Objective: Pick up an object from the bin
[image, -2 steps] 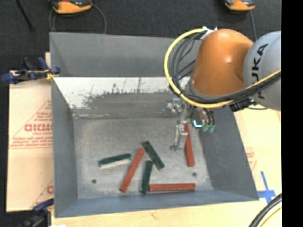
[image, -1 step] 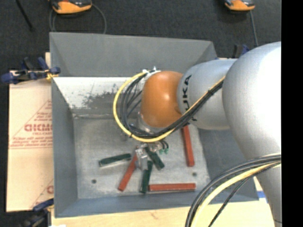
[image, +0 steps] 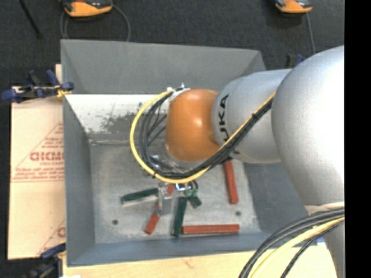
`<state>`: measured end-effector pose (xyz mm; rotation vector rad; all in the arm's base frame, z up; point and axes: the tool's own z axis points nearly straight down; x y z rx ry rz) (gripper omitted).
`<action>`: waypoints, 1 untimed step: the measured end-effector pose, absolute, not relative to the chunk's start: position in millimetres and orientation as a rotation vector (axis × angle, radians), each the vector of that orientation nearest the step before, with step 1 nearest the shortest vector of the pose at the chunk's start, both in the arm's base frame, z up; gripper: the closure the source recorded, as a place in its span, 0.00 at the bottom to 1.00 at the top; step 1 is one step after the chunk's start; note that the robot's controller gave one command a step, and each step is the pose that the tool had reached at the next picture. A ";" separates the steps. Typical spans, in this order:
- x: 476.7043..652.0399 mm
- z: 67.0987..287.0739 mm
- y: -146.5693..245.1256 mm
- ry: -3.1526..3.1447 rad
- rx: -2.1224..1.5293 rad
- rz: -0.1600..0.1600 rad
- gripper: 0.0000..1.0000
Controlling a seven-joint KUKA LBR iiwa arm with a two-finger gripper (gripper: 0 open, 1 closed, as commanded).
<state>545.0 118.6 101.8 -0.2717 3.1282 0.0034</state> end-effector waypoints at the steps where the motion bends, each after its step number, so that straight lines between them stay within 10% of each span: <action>1: 536.3 100.3 114.2 3.127 -0.317 -0.002 0.00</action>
Offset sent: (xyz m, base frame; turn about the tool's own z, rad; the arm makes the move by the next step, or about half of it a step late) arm -0.0092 -0.0035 -0.0017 -0.0301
